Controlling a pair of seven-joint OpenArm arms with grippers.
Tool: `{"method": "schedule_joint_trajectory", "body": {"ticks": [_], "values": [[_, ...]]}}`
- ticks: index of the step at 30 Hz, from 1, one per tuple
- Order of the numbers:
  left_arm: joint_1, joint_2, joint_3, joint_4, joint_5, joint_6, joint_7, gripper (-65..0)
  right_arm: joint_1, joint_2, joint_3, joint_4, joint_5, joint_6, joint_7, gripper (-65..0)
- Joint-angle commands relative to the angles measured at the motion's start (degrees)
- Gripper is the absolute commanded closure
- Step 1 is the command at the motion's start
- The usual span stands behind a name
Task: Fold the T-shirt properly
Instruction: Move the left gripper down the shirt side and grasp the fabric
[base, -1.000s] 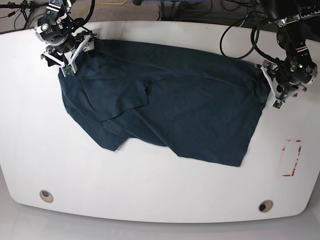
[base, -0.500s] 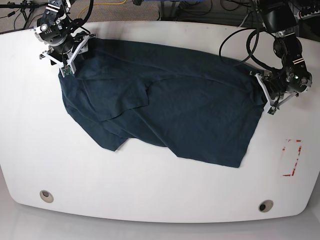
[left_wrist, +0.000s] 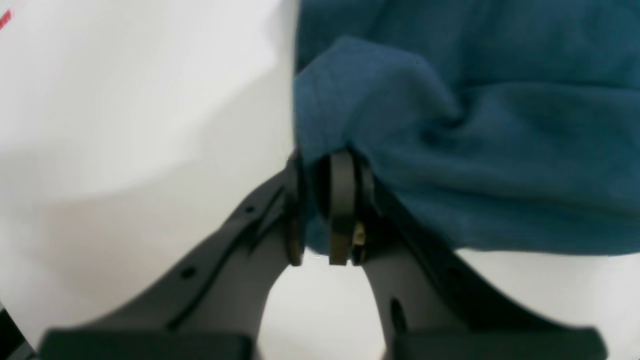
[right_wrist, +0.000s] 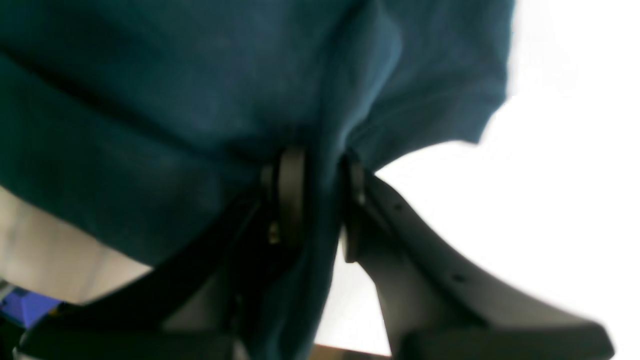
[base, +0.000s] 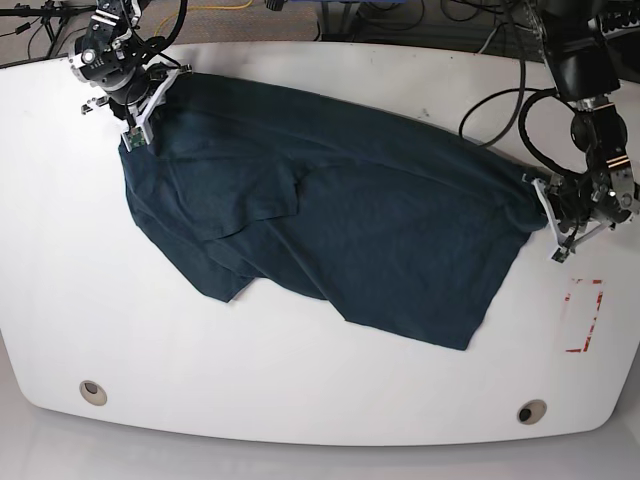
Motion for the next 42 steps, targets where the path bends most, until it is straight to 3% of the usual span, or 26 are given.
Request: {"method": "schedule_joint_trajectory", "body": {"ticks": [1,9,16,29,42], "values": [[-3.2,-2.2,-0.4,-1.4,0.1,0.1,-0.5,-6.8,0.6,1.4,0.2,0.0,-0.1,-0.1,0.8,-9.2],[-8.2,-4.7,3.1,-3.4,-0.1,0.1,-2.7,-6.9,0.9,1.6,0.3,-0.8,0.0,-0.1,0.9,-9.2],[-12.5,-4.8,4.2,-2.0,-0.4,0.1,-1.4,-7.4,1.7,1.6,0.2,-0.4,-0.2,-0.1,0.8,-9.4],[-18.8,-4.9,4.5,-2.1,-0.1,0.1,-4.5,-33.8,1.7,2.3,0.2,-0.4,-0.2,-0.1,0.8,-9.4],[-22.5,-4.9,4.2,-2.2,-0.4,0.1,-7.1,-35.4,1.7,2.3,0.1,-0.1,-0.2,-0.1,0.8,-9.4]]}}
